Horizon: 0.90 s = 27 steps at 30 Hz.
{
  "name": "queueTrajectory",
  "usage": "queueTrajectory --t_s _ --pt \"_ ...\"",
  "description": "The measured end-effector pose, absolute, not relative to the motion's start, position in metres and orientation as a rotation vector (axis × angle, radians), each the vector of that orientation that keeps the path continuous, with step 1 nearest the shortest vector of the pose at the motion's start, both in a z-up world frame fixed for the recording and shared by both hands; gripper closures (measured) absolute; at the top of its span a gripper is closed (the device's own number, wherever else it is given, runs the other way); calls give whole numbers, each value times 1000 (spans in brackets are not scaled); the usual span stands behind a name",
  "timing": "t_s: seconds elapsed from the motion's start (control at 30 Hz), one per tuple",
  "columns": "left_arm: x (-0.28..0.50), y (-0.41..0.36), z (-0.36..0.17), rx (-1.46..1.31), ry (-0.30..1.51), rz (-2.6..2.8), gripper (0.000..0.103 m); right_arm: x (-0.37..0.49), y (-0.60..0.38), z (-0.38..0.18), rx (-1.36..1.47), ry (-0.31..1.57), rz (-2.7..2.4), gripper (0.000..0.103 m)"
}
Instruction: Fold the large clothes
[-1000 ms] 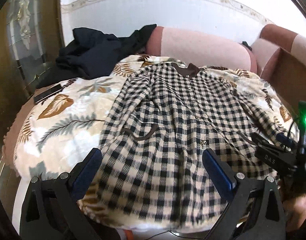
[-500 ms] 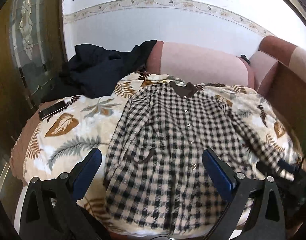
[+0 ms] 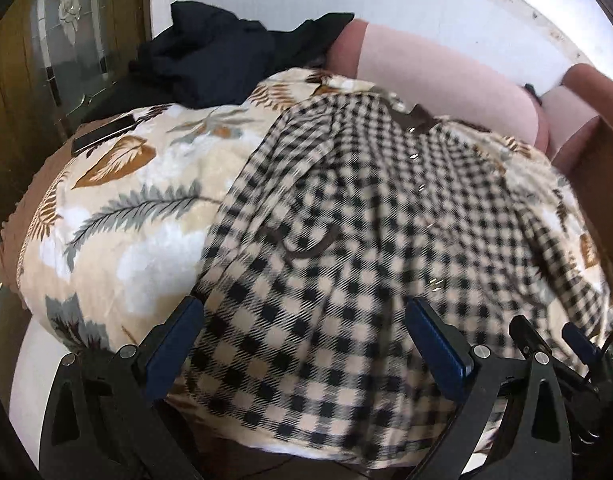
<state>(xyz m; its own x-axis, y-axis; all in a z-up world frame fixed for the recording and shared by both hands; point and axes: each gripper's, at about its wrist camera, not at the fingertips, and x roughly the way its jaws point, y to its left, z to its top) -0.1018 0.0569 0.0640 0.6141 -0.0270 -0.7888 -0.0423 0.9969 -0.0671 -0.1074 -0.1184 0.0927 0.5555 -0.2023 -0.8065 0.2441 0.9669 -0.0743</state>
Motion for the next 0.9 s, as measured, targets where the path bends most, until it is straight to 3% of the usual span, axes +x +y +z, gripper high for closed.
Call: queueTrajectory --t_s 0.9 --pt "-111 5 46 -19 975 -111 2 -115 -125 69 22 993 -257 12"
